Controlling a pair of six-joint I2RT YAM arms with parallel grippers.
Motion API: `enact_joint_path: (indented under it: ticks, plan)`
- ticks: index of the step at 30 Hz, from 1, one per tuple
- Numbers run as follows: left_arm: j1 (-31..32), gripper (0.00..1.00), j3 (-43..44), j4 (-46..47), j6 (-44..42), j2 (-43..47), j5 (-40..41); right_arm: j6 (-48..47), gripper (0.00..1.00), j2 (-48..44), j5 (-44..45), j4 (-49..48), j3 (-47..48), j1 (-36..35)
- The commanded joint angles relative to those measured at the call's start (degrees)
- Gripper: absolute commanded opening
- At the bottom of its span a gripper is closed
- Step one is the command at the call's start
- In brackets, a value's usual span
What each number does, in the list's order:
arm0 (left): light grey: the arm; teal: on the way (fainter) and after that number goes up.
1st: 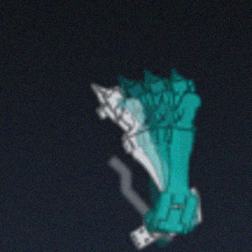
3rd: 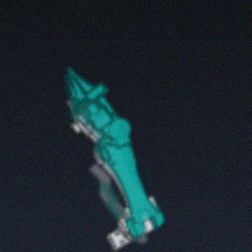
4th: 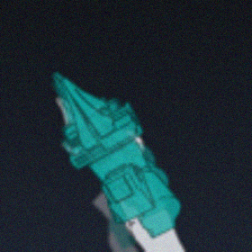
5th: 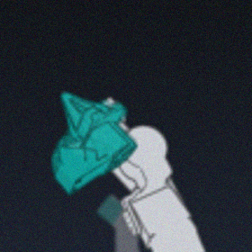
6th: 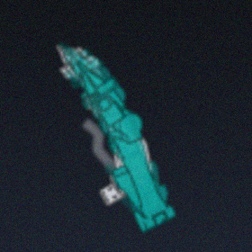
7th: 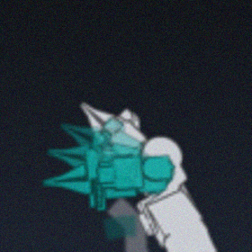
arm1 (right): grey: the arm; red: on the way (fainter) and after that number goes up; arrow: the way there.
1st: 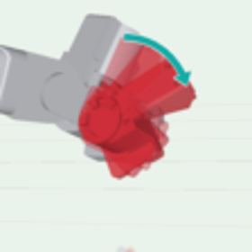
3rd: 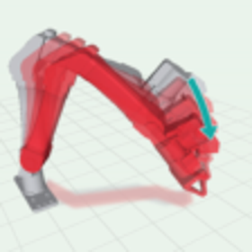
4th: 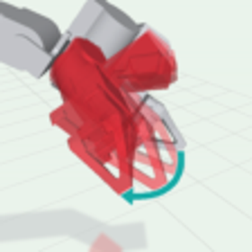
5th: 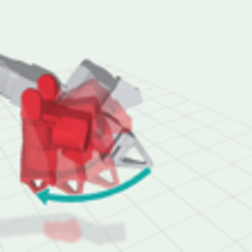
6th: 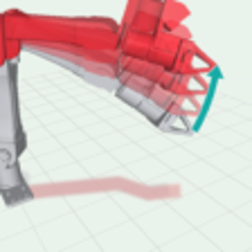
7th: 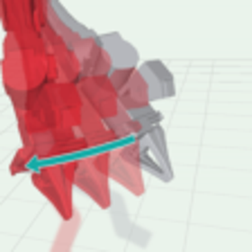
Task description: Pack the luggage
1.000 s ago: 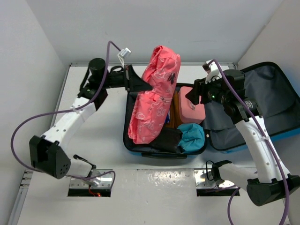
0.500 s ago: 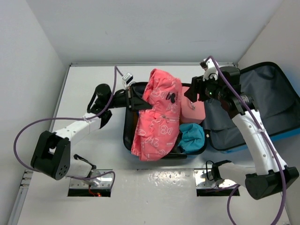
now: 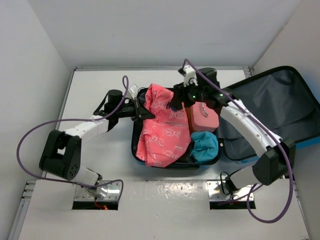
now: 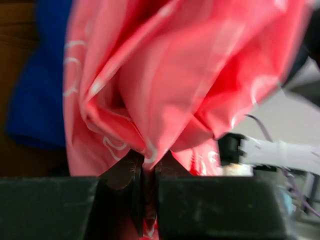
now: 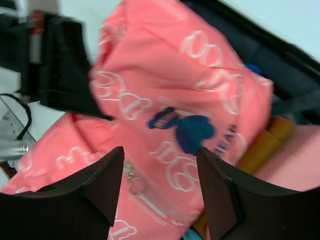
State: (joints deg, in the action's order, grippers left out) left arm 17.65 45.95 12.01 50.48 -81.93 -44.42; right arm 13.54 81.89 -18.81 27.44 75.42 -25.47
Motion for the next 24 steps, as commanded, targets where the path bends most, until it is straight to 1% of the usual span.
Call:
enact_joint_path:
  ticks: [1, 2, 3, 4, 5, 7, 8, 9, 10, 11, 12, 13, 14, 16, 17, 19, 20, 21, 24]
  plan:
    - [-0.3, 0.14, 4.0, -6.2, -7.4, -4.2, 7.0, 1.1, 0.6, 3.3, 1.2, -6.3, 2.0, -3.1]
    - [-0.9, 0.15, 5.4, -8.1, -8.3, -5.6, 7.0, 1.5, 0.62, 4.0, 2.2, -7.0, 1.8, -4.7]
    - [-0.9, 0.17, 6.9, -9.1, -8.3, -7.7, 7.0, 1.8, 0.62, 4.7, 5.7, -8.9, 1.8, -4.8]
    - [-1.5, 0.24, 7.9, -9.7, -9.0, -8.5, 7.0, 2.0, 0.62, 7.3, 7.0, -9.2, 2.3, -5.4]
    - [-2.0, 0.28, 10.1, -12.3, -10.8, -9.1, 7.0, 2.5, 0.62, 8.1, 10.2, -10.5, 3.1, -5.7]
    - [-2.0, 0.36, 12.7, -16.1, -14.4, -9.8, 7.0, 2.9, 0.62, 10.6, 11.4, -11.2, 4.0, -5.9]
    - [-2.0, 0.44, 13.6, -17.8, -16.3, -9.8, 6.5, 3.0, 0.61, 12.1, 12.5, -12.0, 4.6, -5.9]
    - [-2.5, 0.48, 13.6, -18.6, -18.9, -8.8, 6.5, 3.1, 0.6, 13.5, 13.0, -12.3, 5.4, -5.8]
    - [-2.5, 0.52, 13.6, -18.6, -20.1, -6.0, 6.5, 3.1, 0.56, 13.9, 13.7, -14.0, 5.4, -6.0]
    - [-2.5, 0.65, 13.6, -17.9, -21.3, -4.1, 7.4, 2.5, 0.55, 15.0, 14.0, -14.3, 5.6, -5.9]
    - [-2.5, 0.72, 12.9, -17.0, -22.4, -2.2, 7.9, 2.5, 0.52, 16.1, 14.3, -14.3, 6.1, -6.0]
    - [-2.5, 0.81, 12.4, -15.1, -24.3, -0.3, 9.3, 2.7, 0.48, 16.6, 14.8, -14.3, 6.3, -6.0]
    - [-2.5, 0.92, 11.7, -14.4, -25.3, 3.2, 9.3, 2.5, 0.47, 18.0, 14.8, -14.2, 6.8, -5.9]
    - [-2.5, 0.97, 11.7, -13.9, -28.7, 6.1, 9.3, 2.4, 0.46, 18.9, 15.0, -13.9, 7.3, -5.7]
    - [-2.5, 0.99, 11.7, -14.6, -29.9, 8.5, 10.7, 2.0, 0.46, 20.1, 14.9, -13.6, 7.5, -5.6]
    - [-3.1, 0.99, 12.4, -17.2, -32.7, 11.2, 13.2, 1.8, 0.44, 20.9, 15.0, -13.1, 8.4, -5.6]
    - [-3.8, 0.99, 12.4, -17.2, -33.6, 12.7, 15.8, 1.1, 0.43, 22.6, 15.0, -12.2, 9.0, -5.6]
    - [-3.9, 0.99, 12.4, -18.5, -34.6, 15.5, 17.7, 1.1, 0.43, 23.1, 15.1, -11.2, 10.2, -5.6]
    - [-4.4, 0.99, 12.9, -21.3, -40.0, 18.5, 22.9, 1.1, 0.43, 24.2, 14.6, -10.2, 10.8, -5.9]
